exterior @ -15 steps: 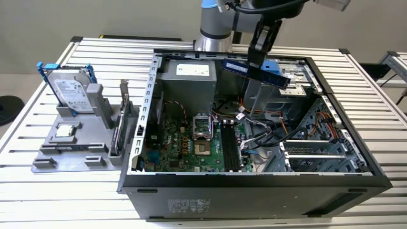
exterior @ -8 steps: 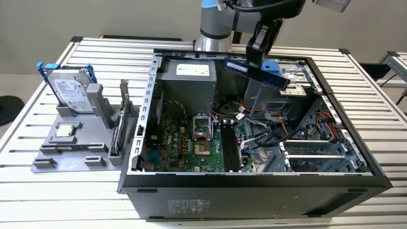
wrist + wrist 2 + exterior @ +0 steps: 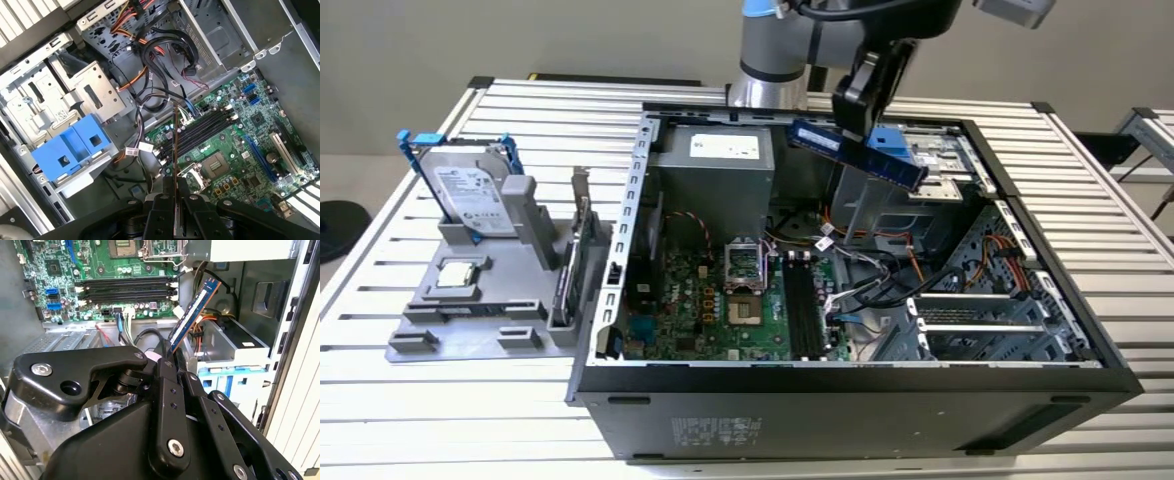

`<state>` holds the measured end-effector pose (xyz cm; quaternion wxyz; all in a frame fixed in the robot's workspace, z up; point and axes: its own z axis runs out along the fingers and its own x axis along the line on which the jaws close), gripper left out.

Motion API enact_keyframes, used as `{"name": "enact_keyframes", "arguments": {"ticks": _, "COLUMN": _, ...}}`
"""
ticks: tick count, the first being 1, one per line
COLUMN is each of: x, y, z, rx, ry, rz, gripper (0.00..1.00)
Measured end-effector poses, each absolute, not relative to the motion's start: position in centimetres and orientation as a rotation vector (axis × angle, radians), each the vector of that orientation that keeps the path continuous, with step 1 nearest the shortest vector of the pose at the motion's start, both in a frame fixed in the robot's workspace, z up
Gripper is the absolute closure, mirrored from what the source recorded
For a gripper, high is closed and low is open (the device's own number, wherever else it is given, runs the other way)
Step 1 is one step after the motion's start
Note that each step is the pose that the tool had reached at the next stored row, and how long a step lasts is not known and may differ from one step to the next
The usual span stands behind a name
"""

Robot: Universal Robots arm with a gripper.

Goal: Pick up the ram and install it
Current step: 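Insert the ram into the slot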

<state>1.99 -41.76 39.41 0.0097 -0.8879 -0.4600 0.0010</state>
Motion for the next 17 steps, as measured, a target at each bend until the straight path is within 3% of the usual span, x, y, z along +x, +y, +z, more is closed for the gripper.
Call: {"name": "enact_keyframes", "arguments": {"ticks": 17, "x": 1.99, "y": -41.76, "z": 39.41, "rx": -2.861, "ry": -1.249, "rz": 0.001, "gripper": 1.00}}
